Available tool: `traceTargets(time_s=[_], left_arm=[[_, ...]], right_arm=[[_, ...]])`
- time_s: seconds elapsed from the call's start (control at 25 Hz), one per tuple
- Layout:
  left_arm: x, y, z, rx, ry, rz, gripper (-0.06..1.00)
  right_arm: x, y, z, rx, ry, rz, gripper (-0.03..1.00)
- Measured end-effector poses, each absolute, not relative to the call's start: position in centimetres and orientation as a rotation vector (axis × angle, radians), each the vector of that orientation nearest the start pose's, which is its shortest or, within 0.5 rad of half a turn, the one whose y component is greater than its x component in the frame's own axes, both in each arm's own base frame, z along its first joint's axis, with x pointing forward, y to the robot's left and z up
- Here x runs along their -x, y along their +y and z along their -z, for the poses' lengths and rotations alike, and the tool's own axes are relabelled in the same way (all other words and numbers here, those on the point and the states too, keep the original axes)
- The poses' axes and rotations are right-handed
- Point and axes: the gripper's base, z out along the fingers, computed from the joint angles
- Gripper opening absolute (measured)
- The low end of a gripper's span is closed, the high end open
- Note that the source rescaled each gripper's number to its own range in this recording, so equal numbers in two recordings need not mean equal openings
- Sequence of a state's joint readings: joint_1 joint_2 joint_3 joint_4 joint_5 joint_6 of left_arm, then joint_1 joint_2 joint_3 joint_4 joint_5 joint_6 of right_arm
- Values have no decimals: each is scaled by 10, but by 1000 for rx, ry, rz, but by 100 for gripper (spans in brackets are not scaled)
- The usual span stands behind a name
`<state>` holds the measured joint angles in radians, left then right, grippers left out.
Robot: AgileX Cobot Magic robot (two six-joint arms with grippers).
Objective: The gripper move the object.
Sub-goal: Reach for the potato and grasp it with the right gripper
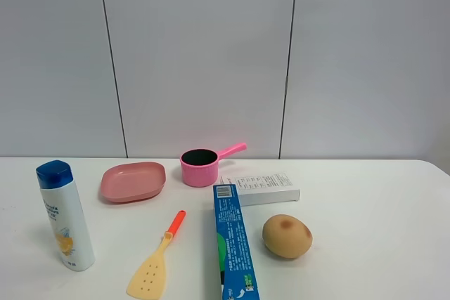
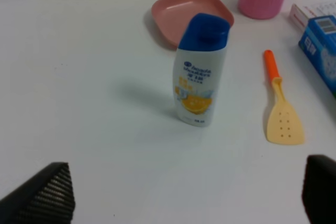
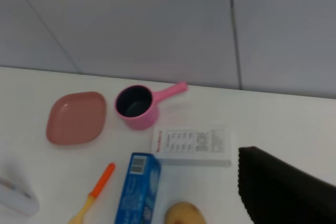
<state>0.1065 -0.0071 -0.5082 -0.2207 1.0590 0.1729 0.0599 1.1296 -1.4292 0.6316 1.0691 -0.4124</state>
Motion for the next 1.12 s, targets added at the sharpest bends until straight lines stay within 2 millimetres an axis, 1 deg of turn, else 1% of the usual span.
traceTargets(time_s=[0.08, 0.16, 0.24, 0.36, 0.44, 0.52, 0.6, 0.8, 0.92, 1.12], left_arm=[[6, -18, -281, -79, 2007, 85, 100], [6, -18, -281, -79, 2007, 85, 100], [6, -18, -281, -79, 2007, 85, 100], [6, -18, -281, -79, 2007, 85, 100], [6, -18, -281, -79, 2007, 85, 100], [6, -18, -281, -79, 2007, 85, 100], [6, -18, -281, -79, 2007, 85, 100], [6, -18, -281, -79, 2007, 85, 100], [6, -18, -281, -79, 2007, 85, 100], [6, -18, -281, -79, 2007, 85, 100]], right_arm=[[-230, 71, -448, 508, 2140, -618, 93], [-249, 89, -427, 592, 2216, -626, 93], [-265, 107, -403, 683, 2310, -563, 93], [-280, 132, -369, 745, 2459, -413, 93], [-289, 143, -349, 753, 2536, -286, 93], [-297, 154, -329, 764, 2594, -197, 93], [-305, 164, -310, 803, 2636, -147, 93], [-327, 179, -256, 857, 2759, -109, 93], [-337, 185, -230, 864, 2782, -99, 93], [-348, 189, -196, 886, 2824, -67, 93]])
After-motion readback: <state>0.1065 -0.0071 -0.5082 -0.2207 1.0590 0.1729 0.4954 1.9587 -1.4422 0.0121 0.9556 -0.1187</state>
